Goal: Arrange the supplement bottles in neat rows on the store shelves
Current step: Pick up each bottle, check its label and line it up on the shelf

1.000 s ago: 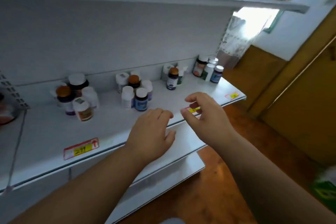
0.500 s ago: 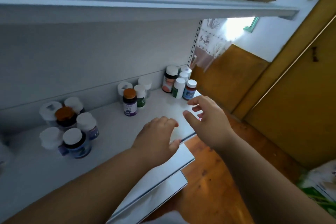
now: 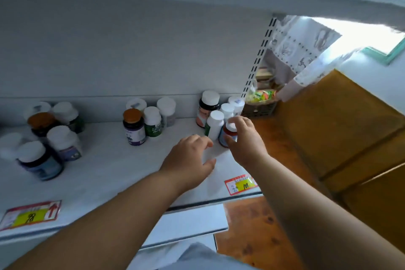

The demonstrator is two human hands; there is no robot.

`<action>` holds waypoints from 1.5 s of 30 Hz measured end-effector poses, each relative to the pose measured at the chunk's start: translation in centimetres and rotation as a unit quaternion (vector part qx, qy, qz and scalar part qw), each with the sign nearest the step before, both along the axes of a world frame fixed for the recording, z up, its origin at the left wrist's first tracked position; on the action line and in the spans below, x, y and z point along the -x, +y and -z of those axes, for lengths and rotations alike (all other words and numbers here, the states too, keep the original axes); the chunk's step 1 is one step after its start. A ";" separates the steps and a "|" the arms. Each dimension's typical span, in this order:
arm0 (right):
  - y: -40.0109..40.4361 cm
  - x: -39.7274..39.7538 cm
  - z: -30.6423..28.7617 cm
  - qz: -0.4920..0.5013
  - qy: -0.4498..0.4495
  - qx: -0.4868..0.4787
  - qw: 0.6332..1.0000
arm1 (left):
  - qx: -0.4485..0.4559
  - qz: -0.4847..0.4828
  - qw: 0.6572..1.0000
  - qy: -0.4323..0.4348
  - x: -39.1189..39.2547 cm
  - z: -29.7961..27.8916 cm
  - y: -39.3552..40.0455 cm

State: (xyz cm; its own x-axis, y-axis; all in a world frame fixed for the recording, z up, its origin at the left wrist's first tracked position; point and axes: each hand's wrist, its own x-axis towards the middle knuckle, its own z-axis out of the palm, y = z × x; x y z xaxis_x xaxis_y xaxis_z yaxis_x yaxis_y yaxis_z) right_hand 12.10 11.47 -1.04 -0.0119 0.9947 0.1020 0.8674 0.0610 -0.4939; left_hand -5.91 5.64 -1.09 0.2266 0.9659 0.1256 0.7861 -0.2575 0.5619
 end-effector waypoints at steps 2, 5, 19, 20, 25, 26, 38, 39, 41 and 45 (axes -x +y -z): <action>0.4 -1.1 0.1 -0.011 0.021 -0.053 0.998 | 0.004 -0.025 0.999 -0.028 -0.9 0.2 0.2; -0.3 -2.0 -0.6 -0.030 0.094 -0.058 0.993 | 0.045 -0.068 0.993 -0.082 -1.2 0.5 -0.7; -8.5 20.0 -6.4 -0.386 0.239 0.095 0.886 | 0.055 -0.285 0.867 -0.405 14.4 -1.0 -15.5; -9.9 22.8 -6.6 -0.407 0.231 0.087 0.879 | 0.042 -0.295 0.860 -0.413 16.5 -1.1 -17.5; -19.0 37.3 -7.3 -0.479 0.255 0.076 0.836 | 0.007 -0.382 0.853 -0.356 28.9 -2.2 -28.4; -20.9 40.2 -7.5 -0.494 0.261 0.076 0.826 | -0.002 -0.403 0.857 -0.321 31.5 -2.6 -30.6; -31.8 69.4 -7.9 -0.609 0.223 0.053 0.760 | -0.020 -0.560 0.817 -0.136 56.6 -3.5 -43.5; -32.1 71.9 -7.5 -0.616 0.221 0.054 0.754 | -0.024 -0.567 0.812 -0.134 58.6 -3.0 -43.6; -32.7 75.8 -7.1 -0.632 0.212 0.065 0.743 | -0.017 -0.579 0.805 -0.126 61.6 -2.7 -44.2; -35.4 85.9 -7.7 -0.662 0.183 0.090 0.721 | -0.009 -0.617 0.779 -0.115 70.1 -3.1 -47.3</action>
State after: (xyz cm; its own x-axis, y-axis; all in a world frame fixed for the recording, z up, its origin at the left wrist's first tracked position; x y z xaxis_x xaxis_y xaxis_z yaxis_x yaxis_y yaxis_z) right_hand -73.81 -23.96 6.65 -0.9687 0.1342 0.2086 -0.0815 0.6223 -0.7785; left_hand -75.98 -41.63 2.06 -0.9025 0.4286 0.0426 0.3213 0.6041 0.7293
